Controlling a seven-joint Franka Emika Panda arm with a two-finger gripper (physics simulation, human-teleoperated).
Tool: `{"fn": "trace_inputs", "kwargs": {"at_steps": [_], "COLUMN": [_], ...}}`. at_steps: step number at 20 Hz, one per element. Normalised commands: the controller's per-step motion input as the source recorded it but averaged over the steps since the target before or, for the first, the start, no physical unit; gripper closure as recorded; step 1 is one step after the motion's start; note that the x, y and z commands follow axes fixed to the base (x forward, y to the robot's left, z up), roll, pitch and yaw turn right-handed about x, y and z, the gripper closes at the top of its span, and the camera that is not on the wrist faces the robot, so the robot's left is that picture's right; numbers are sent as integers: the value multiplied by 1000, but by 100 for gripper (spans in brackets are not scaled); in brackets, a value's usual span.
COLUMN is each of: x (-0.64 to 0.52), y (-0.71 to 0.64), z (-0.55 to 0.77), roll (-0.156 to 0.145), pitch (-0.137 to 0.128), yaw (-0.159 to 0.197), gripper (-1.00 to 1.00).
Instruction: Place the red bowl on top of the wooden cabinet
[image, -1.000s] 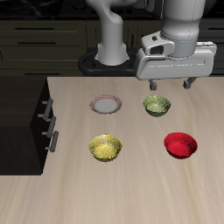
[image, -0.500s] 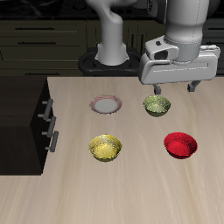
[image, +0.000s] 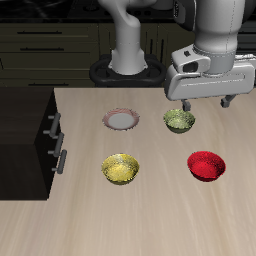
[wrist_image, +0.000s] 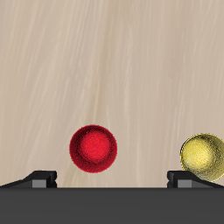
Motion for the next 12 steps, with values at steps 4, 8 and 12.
{"fn": "trace_inputs", "kwargs": {"at_steps": [4,8,12], "x": [-7,31,60], "y": [-34,10,-71], "z": [-69,-275,-303], "roll": [-4,-7,-15], "pitch": [2,20,47], "yaw": [7,3,-7], "gripper": [-100,-100,-100]}}
